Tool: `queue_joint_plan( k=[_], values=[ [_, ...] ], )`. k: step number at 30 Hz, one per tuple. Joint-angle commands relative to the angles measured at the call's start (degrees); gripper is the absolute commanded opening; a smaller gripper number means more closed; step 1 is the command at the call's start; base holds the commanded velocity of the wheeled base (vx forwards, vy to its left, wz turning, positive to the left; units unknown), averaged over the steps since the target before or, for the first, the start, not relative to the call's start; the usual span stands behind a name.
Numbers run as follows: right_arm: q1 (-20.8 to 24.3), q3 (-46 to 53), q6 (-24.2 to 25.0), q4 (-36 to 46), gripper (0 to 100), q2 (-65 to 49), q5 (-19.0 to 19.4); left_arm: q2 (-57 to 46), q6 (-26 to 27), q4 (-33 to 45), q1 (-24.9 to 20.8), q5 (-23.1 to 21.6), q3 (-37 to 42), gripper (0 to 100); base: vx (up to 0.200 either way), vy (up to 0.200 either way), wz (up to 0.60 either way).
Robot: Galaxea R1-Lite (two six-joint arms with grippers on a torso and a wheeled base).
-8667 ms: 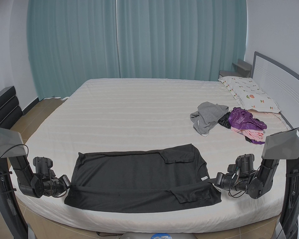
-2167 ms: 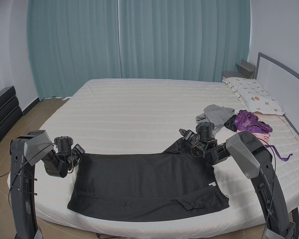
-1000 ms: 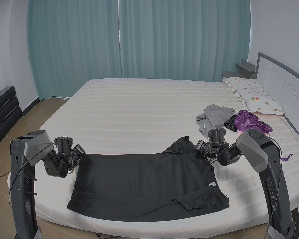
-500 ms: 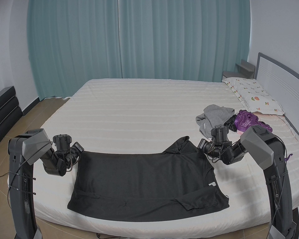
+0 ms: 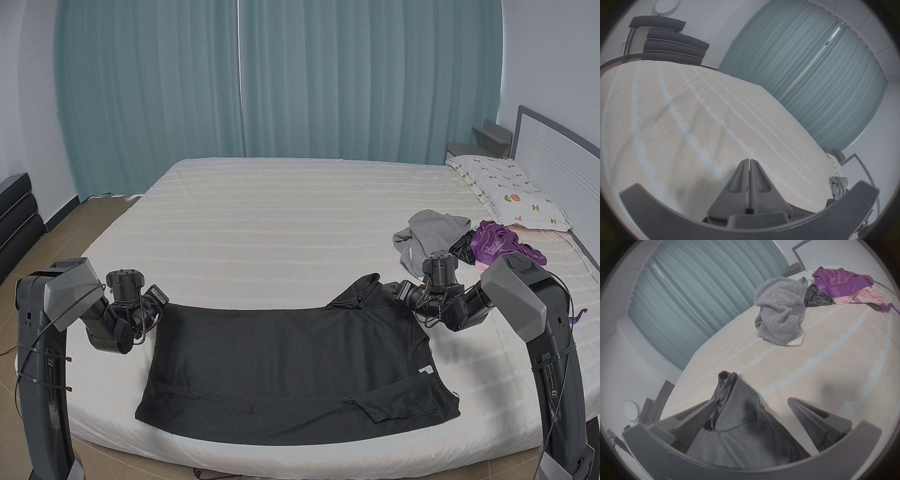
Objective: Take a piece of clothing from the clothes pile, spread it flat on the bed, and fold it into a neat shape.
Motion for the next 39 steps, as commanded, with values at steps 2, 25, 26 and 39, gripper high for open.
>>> queue_joint_plan(
  k=[2, 25, 26, 39],
  values=[
    [0.7, -2.9, 0.0, 1.1, 100, 2.3, 0.1, 0.0, 0.0, 0.2, -0.1, 0.1, 0.3, 0, 0.000, 0.000, 0.00],
    [-0.3, 0.7, 1.3, 3.7, 0, -2.4, 0.0, -1.5, 0.0, 0.3, -0.2, 0.1, 1.1, 0, 0.000, 0.000, 0.00],
    [-0.3, 2.2, 2.0, 3.2, 0, -3.4, 0.3, -1.9, 0.1, 0.3, -0.1, 0.0, 1.7, 0, 0.000, 0.000, 0.00],
    [-1.1, 13.1, 5.8, -4.7, 0, -10.8, 2.9, -5.8, -0.1, -0.1, 0.9, 0.0, 3.8, 0, 0.000, 0.000, 0.00]
  ],
)
